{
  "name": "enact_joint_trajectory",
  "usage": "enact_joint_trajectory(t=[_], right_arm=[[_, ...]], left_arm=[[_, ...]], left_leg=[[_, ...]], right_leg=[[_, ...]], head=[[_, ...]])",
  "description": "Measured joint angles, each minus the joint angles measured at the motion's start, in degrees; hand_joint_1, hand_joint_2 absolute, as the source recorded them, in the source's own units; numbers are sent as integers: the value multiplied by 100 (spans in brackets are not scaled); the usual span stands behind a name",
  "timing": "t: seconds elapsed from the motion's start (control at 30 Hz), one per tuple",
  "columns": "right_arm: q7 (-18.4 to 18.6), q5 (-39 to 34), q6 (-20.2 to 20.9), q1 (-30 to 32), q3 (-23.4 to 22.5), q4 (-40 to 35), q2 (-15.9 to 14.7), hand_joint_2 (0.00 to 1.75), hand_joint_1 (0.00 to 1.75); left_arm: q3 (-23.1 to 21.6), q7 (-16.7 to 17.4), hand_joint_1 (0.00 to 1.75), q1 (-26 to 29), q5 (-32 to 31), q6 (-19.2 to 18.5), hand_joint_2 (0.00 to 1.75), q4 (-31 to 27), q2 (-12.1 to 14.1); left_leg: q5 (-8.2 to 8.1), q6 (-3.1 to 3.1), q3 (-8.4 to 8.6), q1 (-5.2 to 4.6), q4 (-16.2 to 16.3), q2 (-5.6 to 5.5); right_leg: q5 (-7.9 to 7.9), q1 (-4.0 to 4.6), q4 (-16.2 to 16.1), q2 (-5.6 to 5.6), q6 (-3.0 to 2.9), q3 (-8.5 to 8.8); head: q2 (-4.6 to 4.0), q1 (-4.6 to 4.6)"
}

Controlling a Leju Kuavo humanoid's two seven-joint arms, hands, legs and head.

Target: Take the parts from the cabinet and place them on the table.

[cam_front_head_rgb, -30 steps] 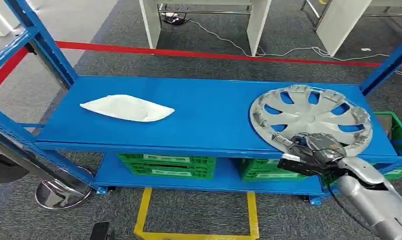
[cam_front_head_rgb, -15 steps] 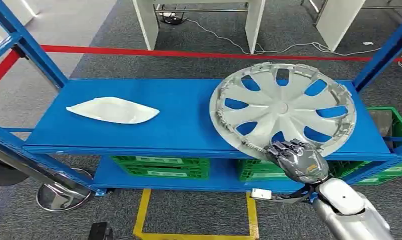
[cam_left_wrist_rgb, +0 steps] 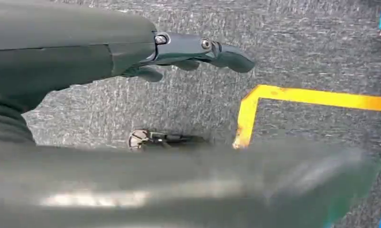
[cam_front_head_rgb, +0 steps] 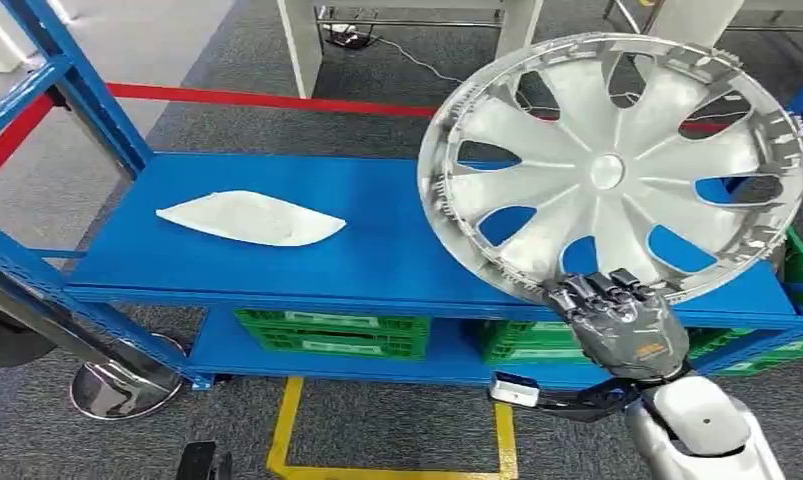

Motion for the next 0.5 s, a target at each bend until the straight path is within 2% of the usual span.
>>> enact_joint_trajectory(t=[0.03,0.07,0.1,0.17,0.23,0.27,0.3,0.37,0.4,0.43,0.47,0.5], right_arm=[[87,9,0,18,11,-72,0,175,175],[157,13,0,25,26,-124,-2,175,175],[218,15,0,50,59,-181,-2,175,175],[282,-64,0,145,120,-273,-2,175,175],[-56,-421,0,218,138,-343,29,175,175],[-366,-680,0,249,123,-373,113,175,175],[-576,-853,0,279,92,-387,186,175,175],[-781,-957,0,355,85,-391,311,175,175],[-874,-994,0,384,74,-391,347,175,175],[-987,-1047,0,424,48,-391,389,175,175],[-1111,-1115,0,453,17,-391,448,175,175],[-1225,-1173,0,476,-37,-391,520,175,175]], left_arm=[[0,24,0,-1,-59,9,175,0,2],[-2,24,0,1,-103,42,175,0,9],[0,6,0,1,-103,85,175,0,15],[2,4,0,9,-87,182,175,0,20],[15,4,0,6,-68,324,175,0,37],[26,-4,0,4,-46,419,175,0,37],[37,-9,0,3,-33,470,175,0,39],[77,-9,0,5,-15,522,175,0,50],[92,-11,0,9,-2,525,175,0,50],[103,-22,0,9,16,522,175,0,50],[118,-37,0,7,20,522,175,0,52],[129,-63,0,4,33,522,175,0,55]], left_leg=[[-15,-21,3,0,19,-2],[-26,-51,-21,-26,37,0],[-35,-72,-48,-36,84,-3],[-14,-116,-48,-24,65,2],[-86,-187,-54,-23,124,-2],[-233,-230,-116,-18,298,8],[-454,-266,-267,6,660,9],[-845,-312,-673,31,1580,10],[-886,-321,-781,39,1821,10],[-783,-321,-754,47,1770,10],[-579,-311,-630,50,1496,10],[-321,-292,-416,49,1042,9]], right_leg=[[207,0,-517,-7,-13,269],[67,15,-694,-8,-49,388],[125,21,-738,14,-85,412],[117,40,-717,16,-124,399],[162,-12,-766,4,-206,423],[157,-14,-767,7,-234,429],[155,-15,-766,5,-253,428],[154,-13,-763,6,-258,426],[152,-13,-761,7,-261,427],[150,-13,-761,7,-261,435],[148,-12,-759,9,-259,440],[143,-11,-757,13,-252,452]], head=[[0,6],[0,-2],[0,-6],[0,0],[0,6],[0,-37],[0,-42],[0,-35],[0,-41],[0,-37],[0,-37],[0,-37]])
